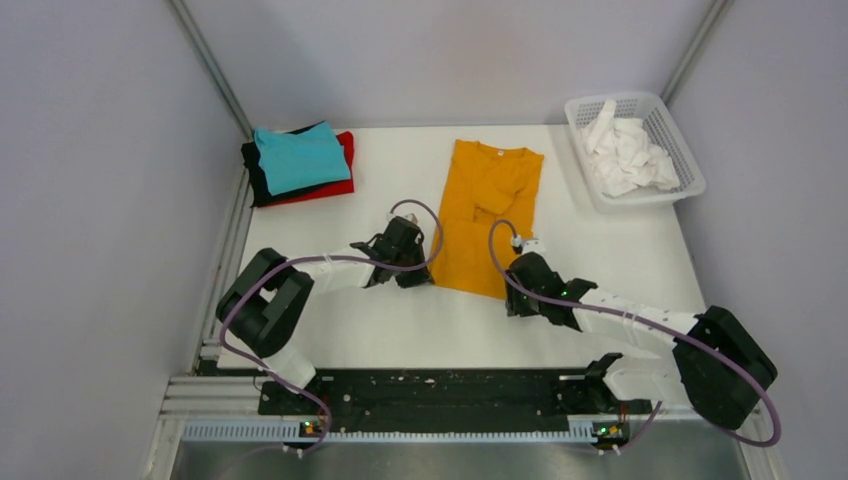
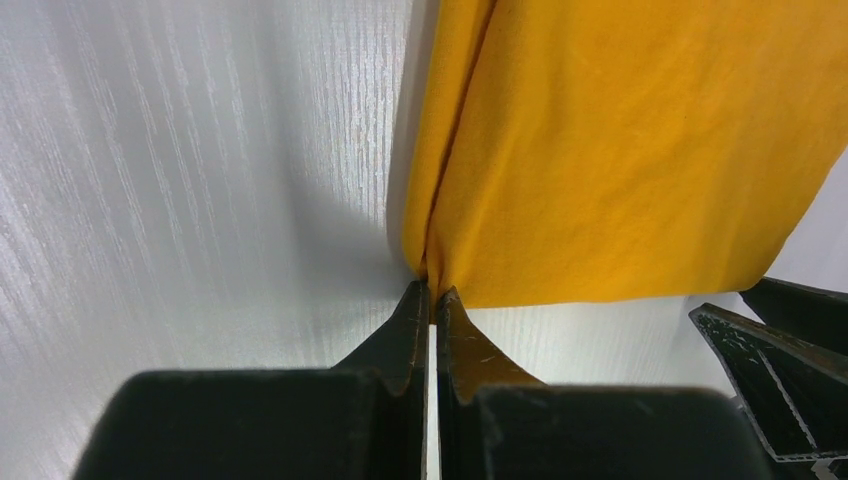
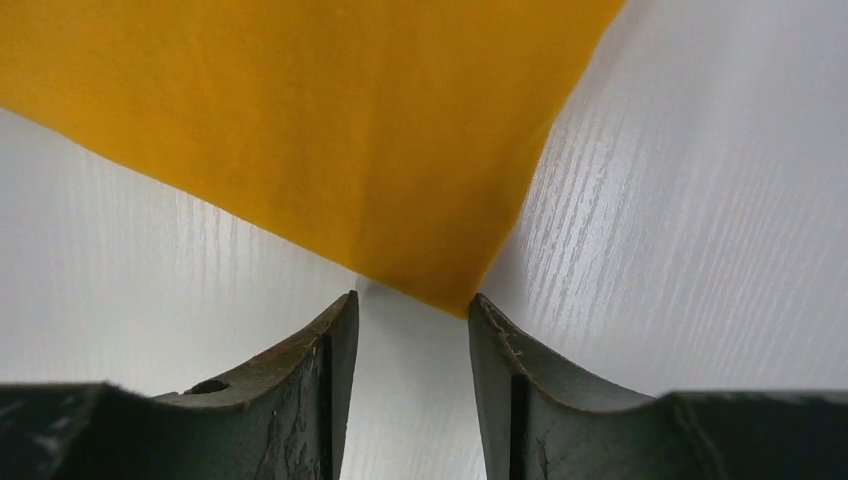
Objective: Fold and stack the t-shirts
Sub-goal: Grab one side of the 2/3 rectangular tshirt with both arms, then fold the long partially folded tshirt into a neat square
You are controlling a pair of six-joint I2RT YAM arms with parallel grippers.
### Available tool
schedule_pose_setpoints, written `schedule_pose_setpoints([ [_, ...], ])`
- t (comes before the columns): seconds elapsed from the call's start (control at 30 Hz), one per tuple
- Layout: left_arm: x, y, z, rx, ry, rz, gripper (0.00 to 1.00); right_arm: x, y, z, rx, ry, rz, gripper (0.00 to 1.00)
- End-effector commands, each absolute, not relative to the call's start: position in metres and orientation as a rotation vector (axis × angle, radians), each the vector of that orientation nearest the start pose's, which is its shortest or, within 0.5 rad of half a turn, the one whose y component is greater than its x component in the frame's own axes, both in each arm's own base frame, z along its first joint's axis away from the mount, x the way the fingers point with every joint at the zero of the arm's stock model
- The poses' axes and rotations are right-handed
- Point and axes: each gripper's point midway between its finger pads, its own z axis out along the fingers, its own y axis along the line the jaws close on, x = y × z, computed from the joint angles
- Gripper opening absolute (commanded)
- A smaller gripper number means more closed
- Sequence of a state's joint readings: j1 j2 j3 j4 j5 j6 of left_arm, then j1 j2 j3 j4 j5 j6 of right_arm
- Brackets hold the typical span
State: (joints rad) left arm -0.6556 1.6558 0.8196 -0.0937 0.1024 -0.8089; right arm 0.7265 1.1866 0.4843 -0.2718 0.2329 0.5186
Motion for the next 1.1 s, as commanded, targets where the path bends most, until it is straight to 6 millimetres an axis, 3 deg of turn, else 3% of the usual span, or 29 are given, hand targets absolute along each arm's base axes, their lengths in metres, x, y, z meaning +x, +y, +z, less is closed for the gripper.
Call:
schedule_pose_setpoints([
  [0.0,0.247,-0.243,-0.004,-0.178,2.74,-0.534,0.0,0.212,0.168,0.018,-0.196,2.491,0.249,0.41],
  [0.17,0.249,-0.24,0.001,-0.19,2.715,-0.52,0.0,0.212,0.172,0.019,-0.186,2.496,0.277,0.04],
  [0.2,0.247,-0.238,0.002,-0.195,2.707,-0.523,0.0,0.21,0.173,0.02,-0.188,2.492,0.297,0.0],
  [0.33,0.233,-0.226,0.011,-0.23,2.689,-0.532,0.0,0.185,0.19,0.03,-0.252,2.49,0.499,0.0],
  [0.47,0.196,-0.209,0.01,-0.243,2.711,-0.54,0.0,0.132,0.227,0.043,-0.412,2.492,0.841,0.0],
  [0.6,0.155,-0.177,0.005,-0.266,2.748,-0.437,0.0,0.085,0.236,0.037,-0.521,2.57,0.943,0.0],
  [0.73,0.129,-0.178,0.02,-0.197,2.726,-0.553,0.0,0.062,0.248,0.051,-0.626,2.554,1.027,0.0],
  [0.87,0.134,-0.179,0.045,-0.167,2.625,-0.592,0.0,0.068,0.254,0.072,-0.623,2.489,1.049,0.0],
  [0.97,0.158,-0.187,0.074,-0.165,2.498,-0.617,0.0,0.087,0.252,0.092,-0.571,2.417,0.981,0.0],
  [1.07,0.189,-0.2,0.104,-0.179,2.351,-0.638,0.0,0.12,0.241,0.109,-0.453,2.356,0.847,0.0],
])
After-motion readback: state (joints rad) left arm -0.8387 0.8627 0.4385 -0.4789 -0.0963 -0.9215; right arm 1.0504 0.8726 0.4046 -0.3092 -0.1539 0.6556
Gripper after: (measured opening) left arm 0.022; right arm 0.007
